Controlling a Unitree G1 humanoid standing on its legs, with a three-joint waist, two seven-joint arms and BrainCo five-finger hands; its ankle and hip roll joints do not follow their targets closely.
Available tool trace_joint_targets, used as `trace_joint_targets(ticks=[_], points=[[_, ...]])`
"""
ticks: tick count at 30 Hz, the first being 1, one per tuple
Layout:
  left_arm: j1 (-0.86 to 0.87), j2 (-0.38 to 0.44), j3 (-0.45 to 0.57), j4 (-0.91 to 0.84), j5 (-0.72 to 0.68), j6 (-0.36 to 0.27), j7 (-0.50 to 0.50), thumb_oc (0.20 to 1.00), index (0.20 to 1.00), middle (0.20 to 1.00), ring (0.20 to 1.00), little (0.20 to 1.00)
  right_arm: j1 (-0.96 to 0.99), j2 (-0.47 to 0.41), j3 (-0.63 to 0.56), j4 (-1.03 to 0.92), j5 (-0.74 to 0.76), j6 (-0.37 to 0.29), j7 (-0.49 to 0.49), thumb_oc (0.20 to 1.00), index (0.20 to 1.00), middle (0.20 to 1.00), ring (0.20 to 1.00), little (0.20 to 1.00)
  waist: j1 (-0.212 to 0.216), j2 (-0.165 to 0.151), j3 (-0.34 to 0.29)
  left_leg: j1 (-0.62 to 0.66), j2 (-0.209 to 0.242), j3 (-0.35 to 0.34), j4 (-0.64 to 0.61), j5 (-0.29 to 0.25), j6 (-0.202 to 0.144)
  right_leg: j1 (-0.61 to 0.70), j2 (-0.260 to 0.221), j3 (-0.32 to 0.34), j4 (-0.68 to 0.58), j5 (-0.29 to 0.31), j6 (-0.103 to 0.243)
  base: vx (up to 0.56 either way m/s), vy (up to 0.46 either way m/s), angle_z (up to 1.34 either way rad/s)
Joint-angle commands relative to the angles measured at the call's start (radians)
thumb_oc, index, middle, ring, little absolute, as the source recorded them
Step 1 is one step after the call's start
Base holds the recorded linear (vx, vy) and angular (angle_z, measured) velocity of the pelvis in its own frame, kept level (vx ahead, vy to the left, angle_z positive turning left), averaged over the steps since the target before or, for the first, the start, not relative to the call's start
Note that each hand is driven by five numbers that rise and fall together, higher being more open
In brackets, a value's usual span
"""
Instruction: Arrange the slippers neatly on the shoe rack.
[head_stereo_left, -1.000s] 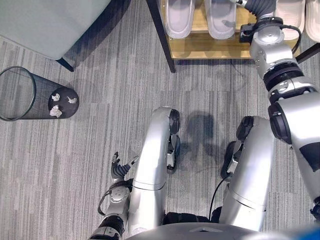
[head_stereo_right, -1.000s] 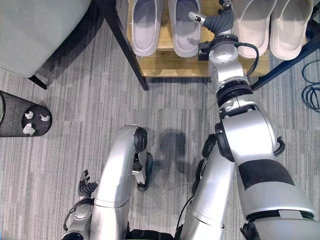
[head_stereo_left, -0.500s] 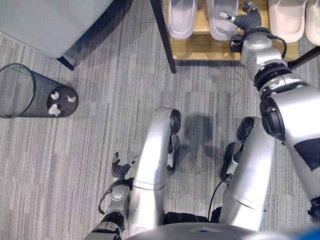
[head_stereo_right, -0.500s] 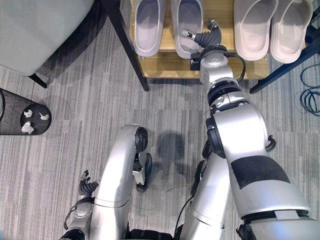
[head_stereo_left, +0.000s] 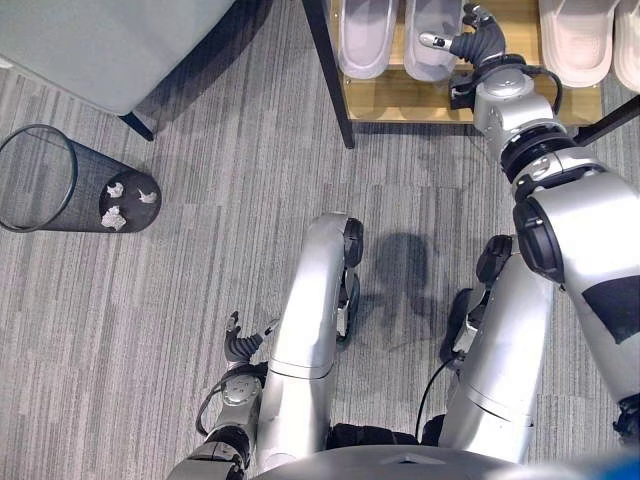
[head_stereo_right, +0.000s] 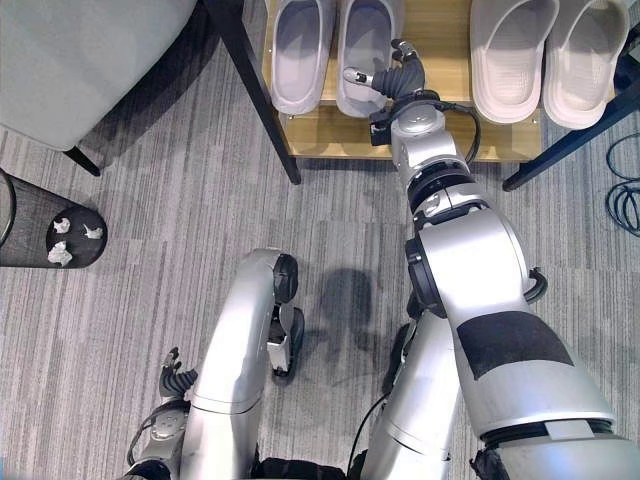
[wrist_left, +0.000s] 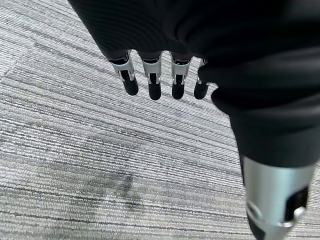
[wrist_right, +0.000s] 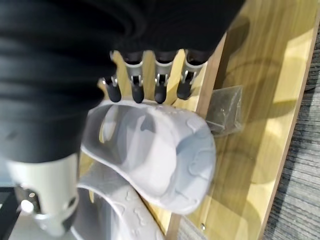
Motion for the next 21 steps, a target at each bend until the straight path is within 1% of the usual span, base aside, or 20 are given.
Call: trace_joint_targets(ticks=[1,6,9,12,15,18,19,20,21], points=[[-0.012,-0.014,-0.057,-0.009,0.023,-0.036,0.012,1.0,1.0,1.0,1.0,1.0,-0.102,0.051,-0.009,-0.008,-0.017,-0.005,0.029,1.0,1.0,1.0,1.0,1.0,0.051,0.009,-0.022,-0.019,-0.004,-0.094,0.039,-0.051,-0.014,0.051,0.02,0.167,-0.036,0.222,-0.019,0.0,0.0,0.0],[-0.028,-0.017,-0.048,0.016,0.02,-0.037,0.007,1.0,1.0,1.0,1.0,1.0,-0.099,0.043,-0.04,-0.022,-0.009,-0.025,0.021,1.0,1.0,1.0,1.0,1.0,0.046,0.006,-0.022,-0.019,-0.004,-0.096,0.038,-0.048,-0.014,0.051,0.021,0.169,-0.034,0.223,-0.019,0.0,0.0,0.0],[-0.03,-0.014,-0.05,0.015,0.023,-0.035,0.003,1.0,1.0,1.0,1.0,1.0,-0.091,0.036,-0.016,-0.045,-0.017,-0.021,0.041,1.0,1.0,1.0,1.0,1.0,0.043,0.007,-0.022,-0.019,-0.003,-0.099,0.036,-0.046,-0.016,0.051,0.021,0.166,-0.036,0.221,-0.021,0.0,0.0,0.0],[-0.04,-0.01,-0.053,-0.015,0.02,-0.033,-0.005,1.0,1.0,1.0,1.0,1.0,-0.082,0.062,-0.01,-0.091,-0.018,-0.017,0.06,1.0,1.0,1.0,1.0,1.0,0.039,0.005,-0.022,-0.019,-0.001,-0.101,0.036,-0.043,-0.021,0.051,0.023,0.161,-0.038,0.225,-0.022,0.0,0.0,0.0],[-0.059,0.004,-0.054,-0.032,0.026,-0.027,-0.007,1.0,1.0,1.0,1.0,1.0,-0.083,0.076,0.014,-0.091,-0.035,-0.011,0.073,1.0,1.0,1.0,1.0,1.0,0.035,0.005,-0.022,-0.019,0.0,-0.101,0.032,-0.038,-0.023,0.051,0.028,0.16,-0.038,0.227,-0.021,-0.01,-0.014,0.0],[-0.081,0.01,-0.053,-0.024,0.033,-0.026,-0.006,1.0,1.0,1.0,1.0,1.0,-0.075,0.088,0.019,-0.095,-0.052,-0.018,0.074,1.0,1.0,1.0,1.0,1.0,0.035,0.006,-0.022,-0.019,-0.003,-0.107,0.032,-0.03,-0.027,0.051,0.032,0.16,-0.034,0.226,-0.021,0.0,0.0,0.0],[-0.087,0.007,-0.056,-0.012,0.038,-0.028,-0.005,1.0,1.0,1.0,1.0,1.0,-0.073,0.089,0.009,-0.099,-0.055,-0.034,0.057,1.0,1.0,1.0,1.0,1.0,0.035,0.005,-0.022,-0.019,-0.003,-0.109,0.031,-0.028,-0.027,0.051,0.034,0.161,-0.033,0.226,-0.022,0.0,0.0,0.0],[-0.086,-0.006,-0.051,-0.004,0.032,-0.027,-0.004,1.0,1.0,1.0,1.0,1.0,-0.085,0.079,-0.021,-0.076,-0.067,-0.055,-0.026,1.0,1.0,1.0,1.0,1.0,0.029,0.003,-0.022,-0.019,-0.002,-0.106,0.028,-0.024,-0.026,0.051,0.034,0.163,-0.032,0.227,-0.021,0.0,0.0,0.0],[-0.085,-0.011,-0.05,-0.003,0.029,-0.026,-0.003,1.0,1.0,1.0,1.0,1.0,-0.089,0.074,-0.032,-0.063,-0.071,-0.058,-0.052,1.0,1.0,1.0,1.0,1.0,0.028,0.003,-0.022,-0.019,-0.001,-0.105,0.027,-0.023,-0.025,0.051,0.035,0.164,-0.032,0.228,-0.021,0.0,0.0,0.0]])
